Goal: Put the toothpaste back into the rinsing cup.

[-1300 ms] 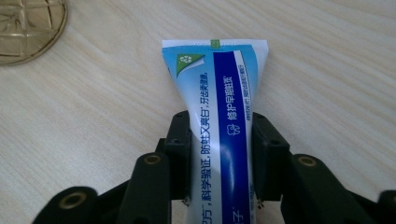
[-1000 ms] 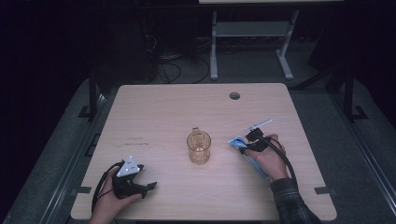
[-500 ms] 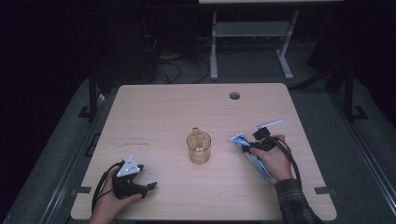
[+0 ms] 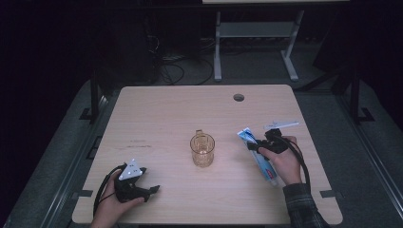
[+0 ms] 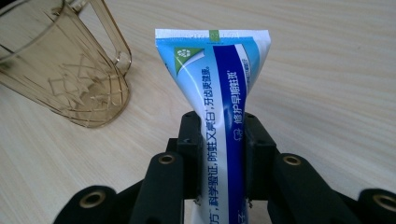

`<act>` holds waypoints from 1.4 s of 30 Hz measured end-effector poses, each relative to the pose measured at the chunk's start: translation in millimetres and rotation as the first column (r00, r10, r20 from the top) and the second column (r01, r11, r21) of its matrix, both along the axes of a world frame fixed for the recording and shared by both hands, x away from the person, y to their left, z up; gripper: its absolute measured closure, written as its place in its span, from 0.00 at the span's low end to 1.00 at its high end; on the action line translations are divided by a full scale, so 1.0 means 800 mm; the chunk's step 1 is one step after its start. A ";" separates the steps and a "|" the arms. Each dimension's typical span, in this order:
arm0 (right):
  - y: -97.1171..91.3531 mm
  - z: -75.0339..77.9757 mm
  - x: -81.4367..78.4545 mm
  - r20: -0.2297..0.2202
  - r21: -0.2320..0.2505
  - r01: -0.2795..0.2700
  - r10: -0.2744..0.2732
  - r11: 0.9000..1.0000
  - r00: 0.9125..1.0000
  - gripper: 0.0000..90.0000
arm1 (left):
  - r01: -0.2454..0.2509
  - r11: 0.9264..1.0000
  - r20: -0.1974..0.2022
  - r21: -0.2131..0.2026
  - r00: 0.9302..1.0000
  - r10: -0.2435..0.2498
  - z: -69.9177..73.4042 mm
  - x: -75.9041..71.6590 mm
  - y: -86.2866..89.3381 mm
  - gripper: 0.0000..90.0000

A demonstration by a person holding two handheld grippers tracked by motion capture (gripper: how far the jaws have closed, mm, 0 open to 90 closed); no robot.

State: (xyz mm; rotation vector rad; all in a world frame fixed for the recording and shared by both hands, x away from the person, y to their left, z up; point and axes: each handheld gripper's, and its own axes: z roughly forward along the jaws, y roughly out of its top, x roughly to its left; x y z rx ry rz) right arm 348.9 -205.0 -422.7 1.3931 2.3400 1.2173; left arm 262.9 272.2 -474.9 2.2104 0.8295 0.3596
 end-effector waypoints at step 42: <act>-0.019 0.045 -0.023 0.252 0.234 -0.073 0.012 0.969 0.968 0.81 | 0.006 1.000 0.001 0.003 1.000 -0.006 0.000 0.000 0.000 0.15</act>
